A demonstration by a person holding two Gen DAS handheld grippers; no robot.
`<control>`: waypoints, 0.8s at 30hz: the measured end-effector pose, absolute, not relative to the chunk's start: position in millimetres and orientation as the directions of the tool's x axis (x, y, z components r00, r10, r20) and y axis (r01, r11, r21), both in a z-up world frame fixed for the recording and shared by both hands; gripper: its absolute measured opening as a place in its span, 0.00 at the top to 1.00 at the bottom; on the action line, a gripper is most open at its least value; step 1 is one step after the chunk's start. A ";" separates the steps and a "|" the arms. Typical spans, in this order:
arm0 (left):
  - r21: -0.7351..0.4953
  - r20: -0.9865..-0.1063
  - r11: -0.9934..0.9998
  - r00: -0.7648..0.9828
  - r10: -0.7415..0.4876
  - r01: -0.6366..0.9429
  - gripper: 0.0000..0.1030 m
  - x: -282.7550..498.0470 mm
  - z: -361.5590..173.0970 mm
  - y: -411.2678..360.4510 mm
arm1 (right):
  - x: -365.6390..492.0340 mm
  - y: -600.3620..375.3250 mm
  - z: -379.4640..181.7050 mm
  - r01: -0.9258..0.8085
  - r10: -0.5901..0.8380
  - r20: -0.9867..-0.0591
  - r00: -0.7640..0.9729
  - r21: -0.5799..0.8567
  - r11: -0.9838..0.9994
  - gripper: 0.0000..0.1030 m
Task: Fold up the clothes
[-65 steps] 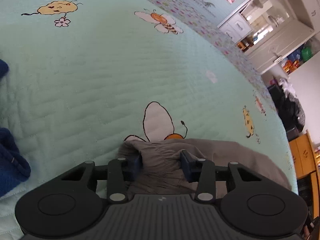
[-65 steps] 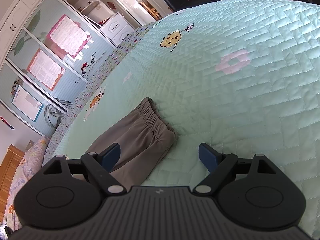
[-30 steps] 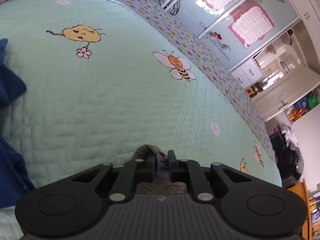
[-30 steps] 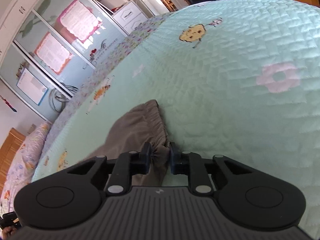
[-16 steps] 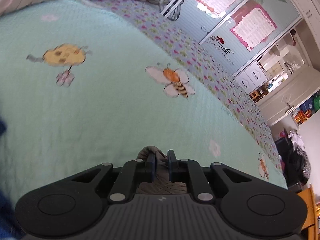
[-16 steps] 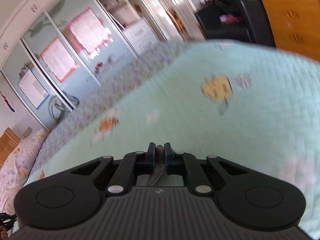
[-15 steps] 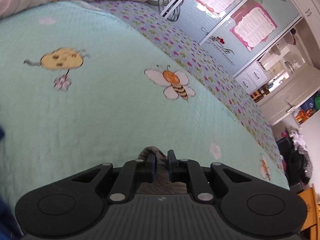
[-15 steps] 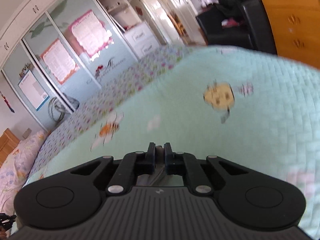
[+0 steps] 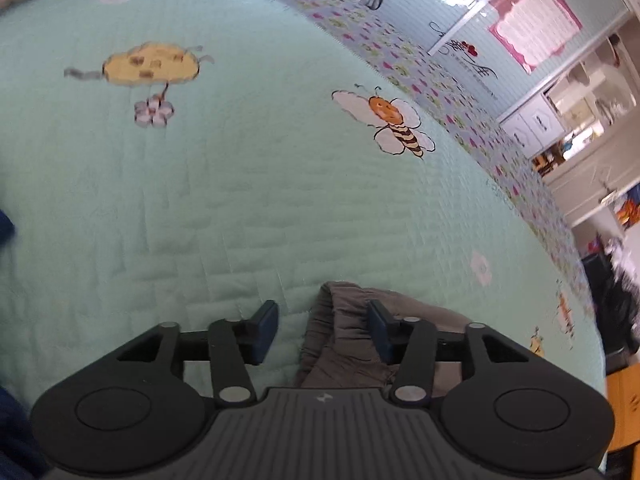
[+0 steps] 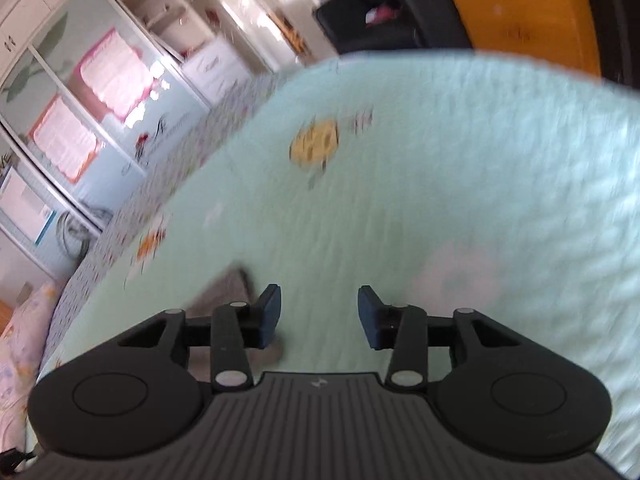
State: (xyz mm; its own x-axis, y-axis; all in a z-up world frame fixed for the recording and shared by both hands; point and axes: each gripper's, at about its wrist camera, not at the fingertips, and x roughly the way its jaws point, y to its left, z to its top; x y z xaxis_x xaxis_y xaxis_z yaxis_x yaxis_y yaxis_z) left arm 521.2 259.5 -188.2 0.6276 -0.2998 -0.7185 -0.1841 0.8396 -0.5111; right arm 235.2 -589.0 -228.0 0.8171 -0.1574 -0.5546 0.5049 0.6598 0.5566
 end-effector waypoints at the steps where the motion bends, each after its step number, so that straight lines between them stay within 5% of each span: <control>1: -0.504 -0.721 0.844 0.628 -0.295 -0.183 0.43 519.1 -186.1 260.1 | 239.3 -592.8 -222.1 0.484 -0.145 -0.538 0.831 0.569 0.664 0.52; 4: -0.496 -0.727 0.848 0.624 -0.287 -0.188 0.42 512.2 -187.7 263.0 | 268.6 -600.4 -218.2 0.431 -0.073 -0.529 0.845 0.596 0.678 0.44; 13: -0.500 -0.719 0.848 0.630 -0.292 -0.177 0.43 502.4 -195.6 267.1 | 349.2 -582.3 -259.2 0.314 0.164 -0.586 0.793 0.624 0.716 0.43; 14: -0.501 -0.716 0.848 0.634 -0.291 -0.175 0.43 501.3 -195.4 267.7 | 352.2 -578.6 -261.4 0.298 0.171 -0.578 0.798 0.625 0.722 0.45; 16: -0.505 -0.711 0.844 0.640 -0.290 -0.178 0.43 499.8 -196.2 269.2 | 358.8 -574.4 -263.4 0.309 0.148 -0.581 0.800 0.611 0.729 0.78; 24: -0.505 -0.700 0.844 0.658 -0.277 -0.182 0.43 496.0 -191.7 270.8 | 362.6 -558.4 -217.3 0.284 -0.010 -0.502 0.865 0.474 0.833 0.82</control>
